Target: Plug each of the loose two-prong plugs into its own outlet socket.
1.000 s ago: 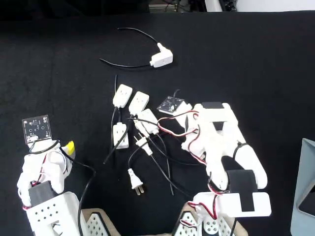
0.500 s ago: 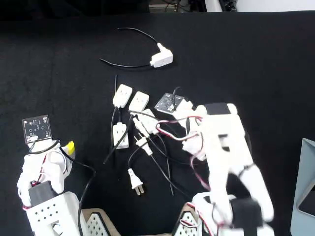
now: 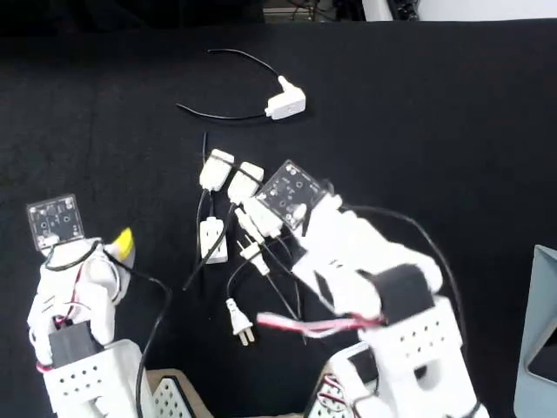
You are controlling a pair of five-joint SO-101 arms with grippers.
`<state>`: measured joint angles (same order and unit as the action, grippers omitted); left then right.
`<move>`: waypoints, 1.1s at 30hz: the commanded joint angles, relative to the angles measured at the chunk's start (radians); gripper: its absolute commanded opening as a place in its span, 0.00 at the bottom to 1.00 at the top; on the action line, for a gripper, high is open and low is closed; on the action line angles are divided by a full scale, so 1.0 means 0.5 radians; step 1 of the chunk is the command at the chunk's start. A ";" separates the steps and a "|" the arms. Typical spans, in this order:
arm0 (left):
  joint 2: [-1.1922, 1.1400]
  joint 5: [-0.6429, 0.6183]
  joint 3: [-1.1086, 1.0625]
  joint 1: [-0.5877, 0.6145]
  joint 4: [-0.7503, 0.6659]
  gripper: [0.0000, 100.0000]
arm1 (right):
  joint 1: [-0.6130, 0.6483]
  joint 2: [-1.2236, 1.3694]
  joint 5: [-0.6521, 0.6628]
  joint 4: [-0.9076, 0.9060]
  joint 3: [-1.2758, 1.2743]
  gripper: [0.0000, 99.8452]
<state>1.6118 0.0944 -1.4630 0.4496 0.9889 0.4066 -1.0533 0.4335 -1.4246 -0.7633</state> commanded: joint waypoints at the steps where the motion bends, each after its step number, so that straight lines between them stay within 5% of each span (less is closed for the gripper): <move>1: 0.021 -0.166 0.241 -0.253 0.006 0.29 | 0.074 -0.124 -0.221 0.203 -0.069 0.01; 12: 0.021 -0.270 0.272 -0.753 -0.012 0.29 | 0.083 -0.548 -0.531 0.973 -0.683 0.01; 18: 0.021 -0.273 0.290 -0.925 -0.153 0.28 | 0.402 -0.845 -0.534 1.292 -1.076 0.01; 33: 0.021 -0.261 0.272 -1.260 -0.150 0.28 | 0.669 -1.201 -0.546 1.372 -1.413 0.01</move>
<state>1.6118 -0.0299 -1.3786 -0.1427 0.9367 0.7288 -1.6379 0.1726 -0.7557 -1.4753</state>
